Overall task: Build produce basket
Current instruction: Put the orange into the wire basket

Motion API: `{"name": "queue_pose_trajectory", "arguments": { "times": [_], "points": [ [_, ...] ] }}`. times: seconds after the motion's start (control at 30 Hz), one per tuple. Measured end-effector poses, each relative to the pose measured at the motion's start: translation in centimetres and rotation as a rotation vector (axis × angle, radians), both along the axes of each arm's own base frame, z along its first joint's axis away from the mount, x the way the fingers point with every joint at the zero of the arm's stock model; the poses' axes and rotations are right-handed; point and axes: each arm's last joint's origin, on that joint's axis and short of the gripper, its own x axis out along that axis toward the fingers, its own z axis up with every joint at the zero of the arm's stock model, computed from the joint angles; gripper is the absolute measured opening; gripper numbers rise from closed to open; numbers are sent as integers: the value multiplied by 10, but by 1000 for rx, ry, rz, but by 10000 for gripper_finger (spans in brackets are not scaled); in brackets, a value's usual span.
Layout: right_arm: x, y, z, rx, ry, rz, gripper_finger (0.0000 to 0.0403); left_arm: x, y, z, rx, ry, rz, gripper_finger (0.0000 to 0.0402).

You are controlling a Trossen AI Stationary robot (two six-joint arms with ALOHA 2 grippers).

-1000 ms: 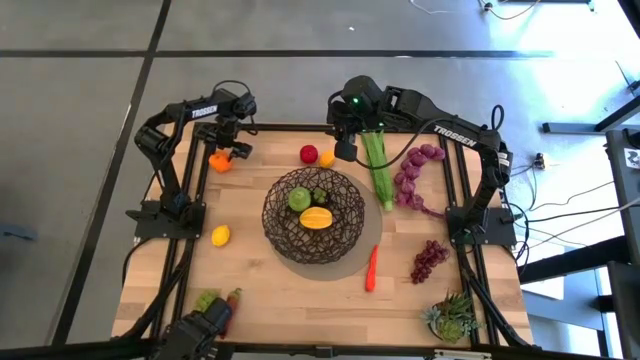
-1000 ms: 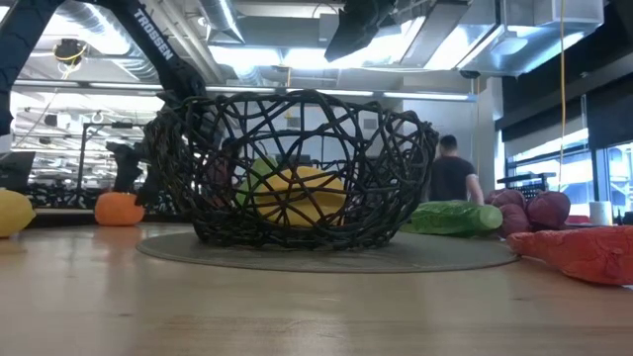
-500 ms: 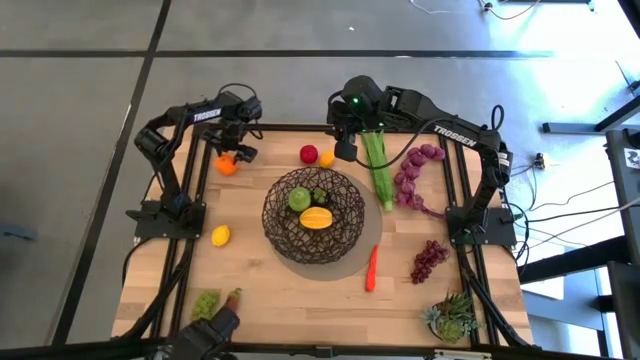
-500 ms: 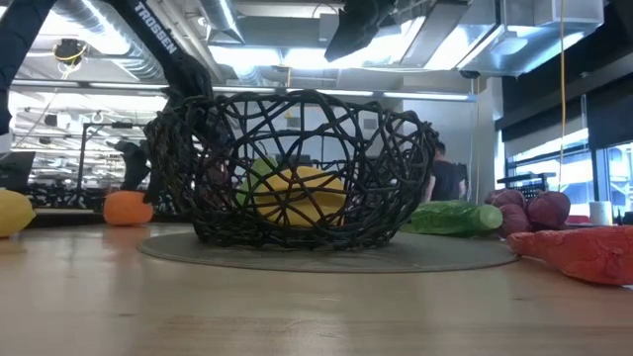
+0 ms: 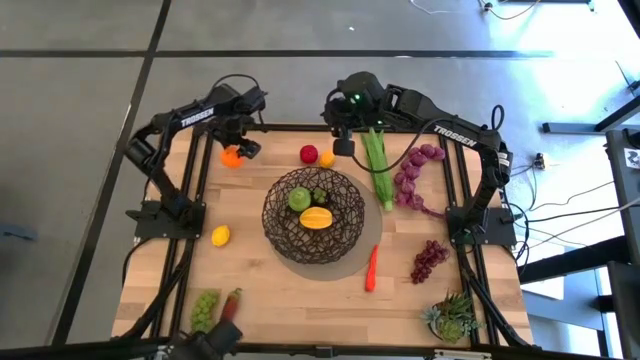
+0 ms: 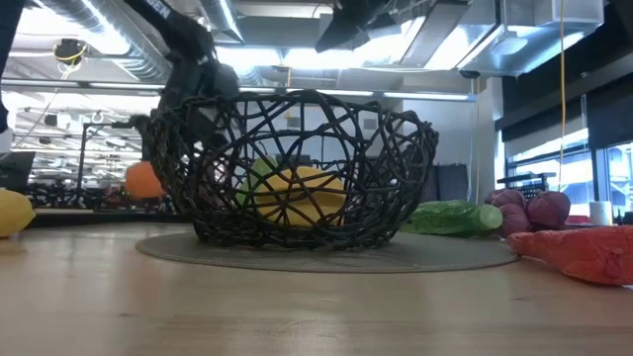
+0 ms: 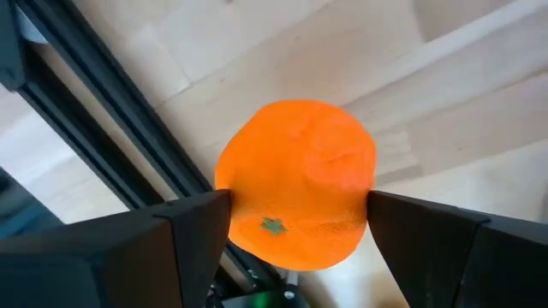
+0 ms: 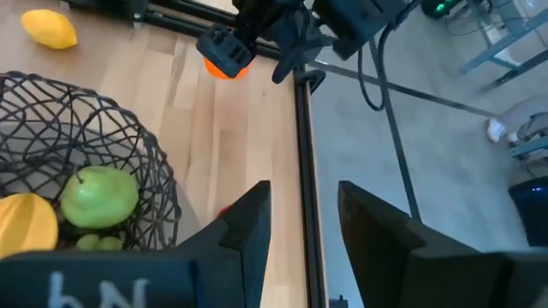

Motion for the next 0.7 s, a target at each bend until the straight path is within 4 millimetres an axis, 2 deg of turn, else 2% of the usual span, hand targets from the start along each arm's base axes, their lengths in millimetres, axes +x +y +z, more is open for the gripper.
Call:
{"name": "queue_pose_trajectory", "arguments": {
  "times": [0.4, 0.6, 0.7],
  "points": [
    [-1, 1, 3, 15, -18, -11, 133, 21, -47, 72, 142, -166, -184, 254],
    [-13, 8, 0, 56, 83, -8, 133, 36, -79, 92, 179, -269, -251, 254],
    [-24, 13, 8, 82, 78, -19, 133, 46, -97, 96, 192, -317, -284, 254]
  ]
}}
